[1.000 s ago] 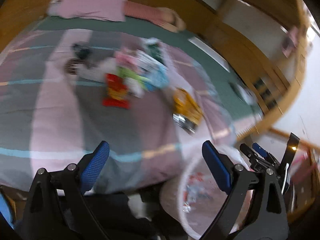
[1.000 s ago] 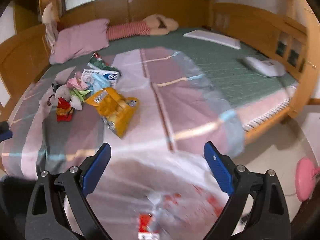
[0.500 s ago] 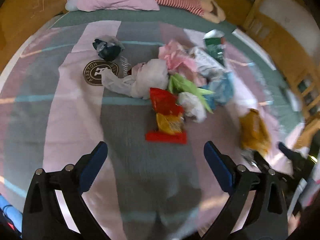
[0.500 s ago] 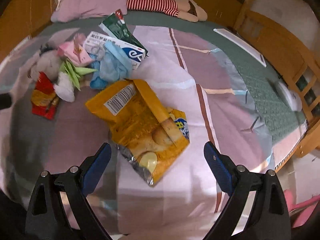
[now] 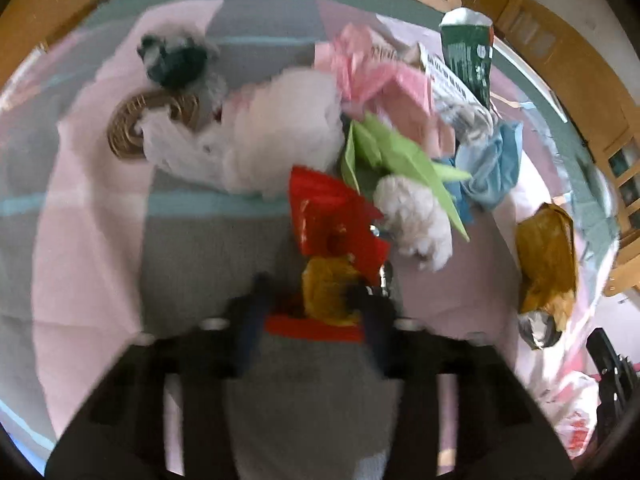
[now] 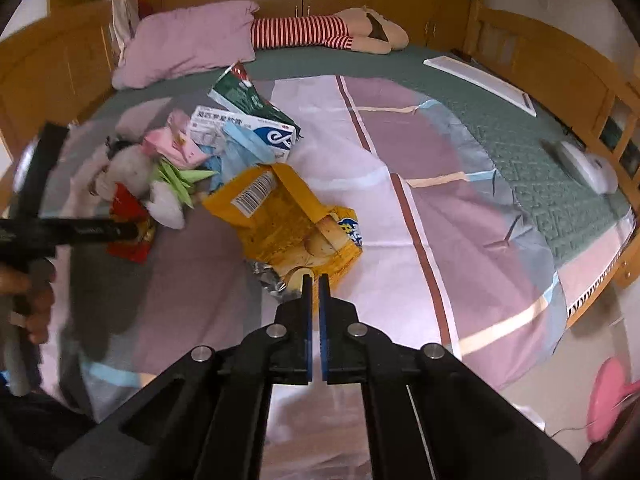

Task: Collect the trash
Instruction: 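Grasp the yellow chip bag with the right gripper while the left grasps a red wrapper, then lift the yellow chip bag over the wastebasket and release it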

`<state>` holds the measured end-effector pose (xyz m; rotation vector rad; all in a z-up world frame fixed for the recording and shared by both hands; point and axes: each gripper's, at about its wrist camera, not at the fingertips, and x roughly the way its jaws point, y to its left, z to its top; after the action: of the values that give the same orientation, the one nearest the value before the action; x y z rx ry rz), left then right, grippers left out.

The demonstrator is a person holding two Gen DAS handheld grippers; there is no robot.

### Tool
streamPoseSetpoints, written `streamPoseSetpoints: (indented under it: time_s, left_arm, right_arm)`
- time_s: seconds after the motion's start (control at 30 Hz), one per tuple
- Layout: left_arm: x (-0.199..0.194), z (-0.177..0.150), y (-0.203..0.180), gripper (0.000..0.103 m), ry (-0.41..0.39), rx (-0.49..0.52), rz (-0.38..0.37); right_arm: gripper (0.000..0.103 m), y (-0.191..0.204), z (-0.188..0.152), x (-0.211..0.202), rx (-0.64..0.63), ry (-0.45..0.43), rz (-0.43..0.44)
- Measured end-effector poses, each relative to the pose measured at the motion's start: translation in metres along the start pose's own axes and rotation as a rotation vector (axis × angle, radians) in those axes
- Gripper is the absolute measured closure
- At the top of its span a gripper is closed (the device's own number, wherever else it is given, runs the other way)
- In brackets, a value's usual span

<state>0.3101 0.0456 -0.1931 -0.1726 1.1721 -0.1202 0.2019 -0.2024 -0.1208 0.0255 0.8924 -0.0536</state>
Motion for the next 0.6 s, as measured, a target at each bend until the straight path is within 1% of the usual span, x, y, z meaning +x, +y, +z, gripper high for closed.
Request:
streamPoseSetpoints:
  time_s: [0.03,0.07,0.1,0.17,0.2,0.23,0.3,0.37,0.43,0.5,0.57,0.6]
  left_arm:
    - [-0.002,-0.001,0.0,0.079,-0.005,0.008,-0.005]
    - [-0.005,-0.004,0.0,0.085,-0.016,0.023,-0.002]
    - [-0.009,-0.007,0.0,0.085,-0.025,0.027,0.007]
    - [-0.018,-0.013,0.003,0.088,-0.038,0.014,-0.003]
    - [-0.024,-0.015,0.006,0.088,-0.051,0.001,-0.012]
    - [-0.033,-0.018,0.009,0.089,-0.072,-0.017,-0.023]
    - [-0.048,-0.022,0.014,0.089,-0.113,-0.046,-0.03]
    - [-0.062,-0.026,0.021,0.089,-0.159,-0.084,-0.029]
    - [-0.073,-0.034,0.025,0.089,-0.183,-0.109,-0.011]
    - [-0.082,-0.042,0.027,0.089,-0.194,-0.108,0.012]
    - [-0.087,-0.048,0.022,0.089,-0.211,-0.087,0.041]
    - [-0.089,-0.05,0.019,0.089,-0.221,-0.069,0.058]
  right_arm:
    - [0.1,-0.001,0.0,-0.003,0.005,-0.002,0.007]
    - [0.1,-0.001,0.001,-0.004,0.002,-0.001,0.006]
    - [0.098,0.0,0.002,-0.004,-0.004,0.001,-0.013]
    - [0.07,-0.001,0.006,0.003,-0.013,0.013,-0.053]
    - [0.033,-0.002,0.007,0.007,-0.021,0.015,-0.055]
    - [0.018,0.0,0.008,0.012,-0.039,0.016,-0.058]
    - [0.018,0.01,0.009,0.025,-0.119,0.018,-0.077]
    - [0.018,0.018,0.009,0.037,-0.181,0.031,-0.122]
    - [0.018,0.024,0.011,0.047,-0.202,0.044,-0.128]
    - [0.018,0.028,0.012,0.056,-0.217,0.053,-0.148]
    - [0.025,0.032,0.012,0.059,-0.226,0.052,-0.157]
    - [0.039,0.034,0.011,0.061,-0.227,0.059,-0.161]
